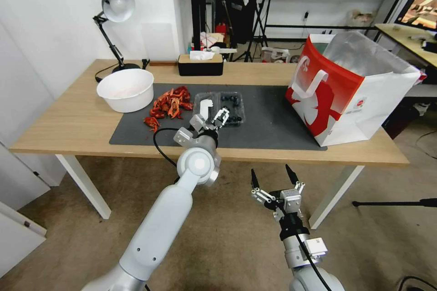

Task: Close the takeout container lid, then place the container into the takeout bag.

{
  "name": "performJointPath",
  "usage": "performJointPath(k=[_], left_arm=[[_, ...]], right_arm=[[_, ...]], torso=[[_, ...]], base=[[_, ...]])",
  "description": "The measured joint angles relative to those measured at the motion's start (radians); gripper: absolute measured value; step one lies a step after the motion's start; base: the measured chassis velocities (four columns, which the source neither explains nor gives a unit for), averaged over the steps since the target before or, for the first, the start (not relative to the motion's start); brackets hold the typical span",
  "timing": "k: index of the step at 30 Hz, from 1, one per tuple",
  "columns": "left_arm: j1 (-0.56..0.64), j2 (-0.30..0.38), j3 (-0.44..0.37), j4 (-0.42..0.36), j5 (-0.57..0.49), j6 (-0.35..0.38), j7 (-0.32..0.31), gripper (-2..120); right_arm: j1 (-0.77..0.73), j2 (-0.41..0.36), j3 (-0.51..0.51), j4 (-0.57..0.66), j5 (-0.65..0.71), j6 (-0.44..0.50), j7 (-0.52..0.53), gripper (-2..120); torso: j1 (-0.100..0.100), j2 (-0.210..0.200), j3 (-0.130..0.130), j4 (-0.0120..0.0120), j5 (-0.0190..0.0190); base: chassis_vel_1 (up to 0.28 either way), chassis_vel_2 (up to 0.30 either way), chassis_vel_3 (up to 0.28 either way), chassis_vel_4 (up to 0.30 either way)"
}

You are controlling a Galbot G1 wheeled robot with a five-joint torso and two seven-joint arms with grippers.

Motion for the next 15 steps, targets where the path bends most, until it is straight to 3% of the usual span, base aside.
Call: performJointPath(k=[6, 15], left_arm=[[-0.006, -0.006, -0.002, 0.014, -0.002, -0.023, 0.014, 100], [0.013, -0.008, -0.003, -0.006, 0.016, -0.078, 0.090, 100]], right_arm=[[-0.001, 0.003, -0.002, -0.008, -0.005, 0.004, -0.002, 100], [-0.005, 0.009, -0.008, -0.016, -0.012, 0.010, -0.006, 100]], torso=[[0.000, 0.000, 0.000, 0.0000, -0.0001], [0.000, 0.000, 0.000, 0.0000, 0.0000]], base=[[0.000, 0.000, 0.000, 0.000], [0.000, 0.000, 0.000, 0.000]])
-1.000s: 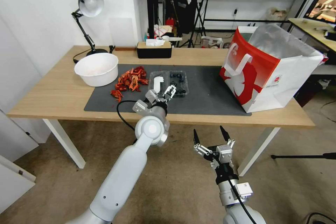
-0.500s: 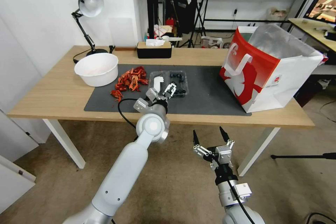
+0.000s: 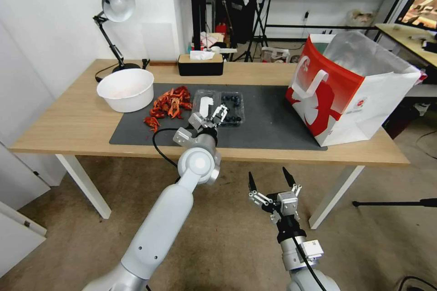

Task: Close the takeout container lid, then place the container into the takeout bag.

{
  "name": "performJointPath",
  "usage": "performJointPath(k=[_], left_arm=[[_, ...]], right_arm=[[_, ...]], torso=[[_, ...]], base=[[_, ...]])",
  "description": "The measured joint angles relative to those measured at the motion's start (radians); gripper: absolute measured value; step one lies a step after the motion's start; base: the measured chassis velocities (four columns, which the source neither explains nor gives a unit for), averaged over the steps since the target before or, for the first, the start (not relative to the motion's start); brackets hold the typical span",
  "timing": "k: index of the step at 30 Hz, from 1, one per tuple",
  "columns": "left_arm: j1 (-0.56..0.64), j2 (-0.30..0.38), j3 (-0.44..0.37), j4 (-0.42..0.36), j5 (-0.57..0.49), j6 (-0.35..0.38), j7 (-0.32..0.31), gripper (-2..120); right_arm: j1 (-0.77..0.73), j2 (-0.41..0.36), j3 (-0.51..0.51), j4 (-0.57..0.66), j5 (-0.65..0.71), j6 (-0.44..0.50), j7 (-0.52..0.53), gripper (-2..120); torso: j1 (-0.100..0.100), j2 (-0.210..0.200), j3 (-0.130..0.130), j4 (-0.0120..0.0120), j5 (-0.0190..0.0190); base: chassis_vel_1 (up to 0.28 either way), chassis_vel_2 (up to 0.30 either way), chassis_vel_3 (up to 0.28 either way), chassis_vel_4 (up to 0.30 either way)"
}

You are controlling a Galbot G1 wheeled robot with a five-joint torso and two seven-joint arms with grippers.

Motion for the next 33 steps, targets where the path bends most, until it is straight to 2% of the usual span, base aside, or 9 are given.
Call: performJointPath(k=[6, 9, 14, 19, 22, 33], left_arm=[[0.014, 0.006, 0.019, -0.015, 0.068, -0.018, 0.050, 100], [0.015, 0.014, 0.036, -0.011, 0.148, -0.037, 0.085, 100], [0.014, 0.018, 0.041, -0.002, 0.198, -0.047, 0.111, 100], [0.009, 0.019, 0.040, 0.004, 0.203, -0.056, 0.124, 100], [0.008, 0.027, 0.040, 0.005, 0.207, -0.065, 0.157, 100], [0.006, 0.032, 0.040, 0.011, 0.201, -0.069, 0.211, 100]], right_arm=[[-0.008, 0.000, -0.001, 0.000, -0.003, 0.004, -0.001, 100], [-0.012, -0.002, -0.001, 0.000, -0.004, 0.007, -0.002, 100], [-0.014, -0.002, -0.001, 0.001, -0.005, 0.009, -0.002, 100], [-0.015, -0.002, 0.000, 0.001, -0.006, 0.011, -0.002, 100], [-0.017, -0.001, 0.001, -0.003, -0.011, 0.017, -0.002, 100], [-0.022, 0.002, -0.001, -0.006, -0.020, 0.021, -0.002, 100]], torso=[[0.000, 0.000, 0.000, 0.0000, 0.0000], [0.000, 0.000, 0.000, 0.0000, 0.0000], [0.000, 0.000, 0.000, 0.0000, 0.0000], [0.000, 0.000, 0.000, -0.0001, 0.0000], [0.000, 0.000, 0.000, 0.0000, 0.0000], [0.000, 0.000, 0.000, 0.0000, -0.0001]], base=[[0.000, 0.000, 0.000, 0.000], [0.000, 0.000, 0.000, 0.000], [0.000, 0.000, 0.000, 0.000], [0.000, 0.000, 0.000, 0.000], [0.000, 0.000, 0.000, 0.000], [0.000, 0.000, 0.000, 0.000]])
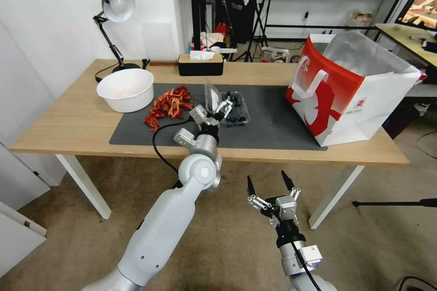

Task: Close the takeout container lid, then place the container into the takeout bag.

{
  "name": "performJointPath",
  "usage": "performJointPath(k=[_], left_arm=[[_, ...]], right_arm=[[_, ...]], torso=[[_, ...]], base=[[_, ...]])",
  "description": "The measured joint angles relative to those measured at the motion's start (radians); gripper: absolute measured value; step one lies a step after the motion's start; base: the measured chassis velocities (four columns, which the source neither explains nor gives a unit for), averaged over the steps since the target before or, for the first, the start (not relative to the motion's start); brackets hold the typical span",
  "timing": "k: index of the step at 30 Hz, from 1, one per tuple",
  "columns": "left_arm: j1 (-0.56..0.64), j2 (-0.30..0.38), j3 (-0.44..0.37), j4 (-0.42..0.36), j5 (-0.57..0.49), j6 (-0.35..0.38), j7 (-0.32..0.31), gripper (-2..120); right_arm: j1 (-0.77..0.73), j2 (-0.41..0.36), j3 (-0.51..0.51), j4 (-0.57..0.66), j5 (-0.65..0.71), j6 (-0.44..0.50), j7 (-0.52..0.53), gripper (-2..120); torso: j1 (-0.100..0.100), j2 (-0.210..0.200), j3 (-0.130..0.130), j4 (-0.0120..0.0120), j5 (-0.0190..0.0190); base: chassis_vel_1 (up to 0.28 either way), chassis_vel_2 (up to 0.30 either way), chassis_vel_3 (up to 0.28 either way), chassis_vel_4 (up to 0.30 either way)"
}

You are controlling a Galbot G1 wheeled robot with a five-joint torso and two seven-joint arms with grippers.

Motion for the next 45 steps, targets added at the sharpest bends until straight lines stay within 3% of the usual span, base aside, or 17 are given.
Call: performJointPath(k=[8, 23, 45], left_arm=[[-0.003, 0.002, -0.001, 0.013, -0.029, 0.000, 0.058, 100], [-0.043, -0.011, -0.045, 0.052, -0.253, 0.069, 0.160, 100], [-0.105, -0.078, -0.034, 0.061, -0.354, 0.220, 0.045, 100]], right_arm=[[-0.003, 0.002, -0.001, -0.003, -0.005, 0.003, 0.000, 100], [-0.008, 0.014, -0.009, -0.020, -0.030, 0.016, 0.000, 100], [-0.028, 0.028, -0.004, -0.018, -0.047, 0.024, 0.000, 100]], torso=[[0.000, 0.000, 0.000, 0.0000, 0.0000], [0.000, 0.000, 0.000, 0.0000, 0.0000], [0.000, 0.000, 0.000, -0.0002, 0.0002]], base=[[0.000, 0.000, 0.000, 0.000], [0.000, 0.000, 0.000, 0.000], [0.000, 0.000, 0.000, 0.000]])
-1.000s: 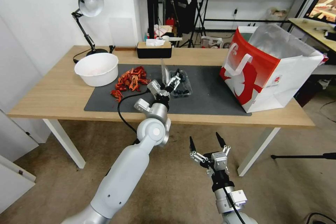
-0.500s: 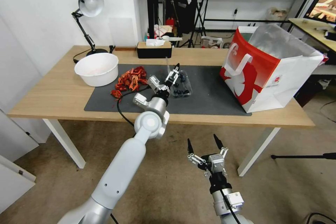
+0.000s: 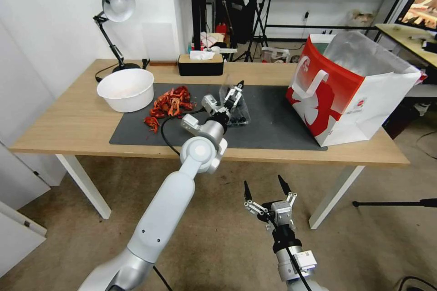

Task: Close the takeout container lid, then place the container into the takeout bag.

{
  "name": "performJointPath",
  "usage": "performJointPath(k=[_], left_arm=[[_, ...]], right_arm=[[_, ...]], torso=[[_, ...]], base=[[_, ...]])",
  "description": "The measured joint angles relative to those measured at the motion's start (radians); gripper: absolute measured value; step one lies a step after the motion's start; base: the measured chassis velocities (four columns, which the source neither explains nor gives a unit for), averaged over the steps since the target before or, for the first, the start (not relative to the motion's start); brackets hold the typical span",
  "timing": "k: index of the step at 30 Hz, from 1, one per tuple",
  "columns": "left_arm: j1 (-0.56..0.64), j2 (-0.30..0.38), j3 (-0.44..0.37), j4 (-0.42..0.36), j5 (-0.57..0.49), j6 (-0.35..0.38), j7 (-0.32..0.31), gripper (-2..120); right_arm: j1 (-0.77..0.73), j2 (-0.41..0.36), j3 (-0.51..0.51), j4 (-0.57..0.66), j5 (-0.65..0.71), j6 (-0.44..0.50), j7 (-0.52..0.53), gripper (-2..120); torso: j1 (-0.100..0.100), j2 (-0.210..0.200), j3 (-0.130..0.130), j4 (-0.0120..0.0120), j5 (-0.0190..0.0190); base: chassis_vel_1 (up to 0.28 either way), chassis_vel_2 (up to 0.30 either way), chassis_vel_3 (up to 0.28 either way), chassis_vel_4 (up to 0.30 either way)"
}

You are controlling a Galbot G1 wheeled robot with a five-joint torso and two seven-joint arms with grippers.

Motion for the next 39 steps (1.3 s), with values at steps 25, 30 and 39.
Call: performJointPath(k=[25, 30, 39], left_arm=[[-0.113, 0.112, 0.061, 0.108, 0.027, 0.196, 0.056, 100], [-0.122, 0.120, 0.066, 0.109, 0.027, 0.242, 0.071, 100], [-0.128, 0.121, 0.075, 0.123, 0.047, 0.255, 0.083, 100]], right_arm=[[-0.012, 0.004, 0.000, 0.007, -0.011, -0.003, -0.007, 100], [-0.012, -0.008, -0.003, 0.010, 0.009, -0.016, -0.031, 100], [-0.003, -0.069, 0.041, 0.049, 0.079, -0.063, -0.124, 100]], torso=[[0.000, 0.000, 0.000, 0.0003, -0.0003], [0.000, 0.000, 0.000, 0.0000, 0.0011], [0.000, 0.000, 0.000, 0.0002, 0.0002]], base=[[0.000, 0.000, 0.000, 0.000], [0.000, 0.000, 0.000, 0.000], [0.000, 0.000, 0.000, 0.000]])
